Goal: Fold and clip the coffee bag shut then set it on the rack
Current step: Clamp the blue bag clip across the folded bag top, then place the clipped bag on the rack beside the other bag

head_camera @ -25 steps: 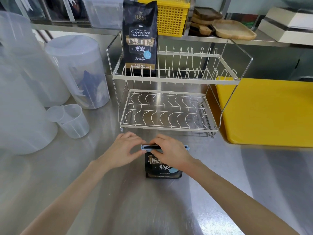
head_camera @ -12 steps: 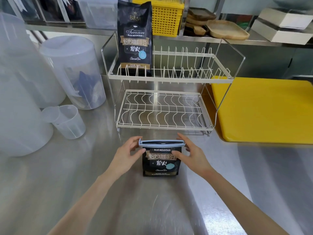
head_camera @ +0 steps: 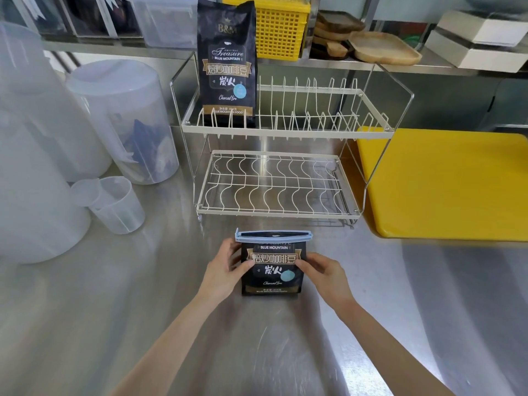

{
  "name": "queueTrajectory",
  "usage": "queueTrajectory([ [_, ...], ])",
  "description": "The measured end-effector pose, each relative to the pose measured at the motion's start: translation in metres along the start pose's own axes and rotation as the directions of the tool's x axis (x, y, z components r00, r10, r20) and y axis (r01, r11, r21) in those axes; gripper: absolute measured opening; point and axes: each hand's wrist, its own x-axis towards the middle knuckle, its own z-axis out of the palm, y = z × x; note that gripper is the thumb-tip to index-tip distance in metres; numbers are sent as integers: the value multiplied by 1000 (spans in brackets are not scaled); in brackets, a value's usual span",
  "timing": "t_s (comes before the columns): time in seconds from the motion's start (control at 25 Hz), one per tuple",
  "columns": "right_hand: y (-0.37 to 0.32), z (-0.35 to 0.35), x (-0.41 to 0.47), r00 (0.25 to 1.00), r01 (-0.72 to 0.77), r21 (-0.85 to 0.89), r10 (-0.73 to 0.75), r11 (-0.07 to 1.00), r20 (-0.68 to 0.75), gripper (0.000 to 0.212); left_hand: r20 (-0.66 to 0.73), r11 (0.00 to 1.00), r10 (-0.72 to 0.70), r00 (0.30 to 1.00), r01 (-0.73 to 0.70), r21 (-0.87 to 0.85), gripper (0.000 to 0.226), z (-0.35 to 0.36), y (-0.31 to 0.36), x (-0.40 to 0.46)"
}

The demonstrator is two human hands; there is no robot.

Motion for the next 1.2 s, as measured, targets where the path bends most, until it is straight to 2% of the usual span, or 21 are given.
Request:
queueTrajectory([
  [0.2, 2, 5, 0, 997, 6, -72, -12, 997, -73, 12, -110, 1000, 18, 994, -17, 6, 33, 5, 0, -3],
  [0.36, 6, 0, 1, 999, -3, -56, 1, 998, -45, 10, -58, 997, -18, 998, 14, -78, 45, 5, -5, -6],
  [0.44, 11, 0, -2, 1000, 21, -79, -21, 997, 0, 13, -46, 999, -38, 998, 37, -41, 48, 8, -9, -10],
  [0.52, 15, 4, -6, 999, 30, -69, -29, 997, 15, 19, -90, 998, -68, 994, 68, 3, 47, 11, -11, -15],
  [0.68, 18, 11, -8, 998, 22, -2, -22, 1000, -61, 24, -141, 995, -91, 986, 86, -41, 49, 18, -9, -19],
  [0.92, 10, 9, -6, 995, 26, 13, -25, 1000, -97, 21, -156, 997, -66, 986, 71, 27, 42, 20, -3, -24],
  [1.2, -20, 0, -6, 983, 111, -4, -111, 994, -149, 23, -179, 996, 10, 984, 7, 93, 39, 10, 24, -16],
])
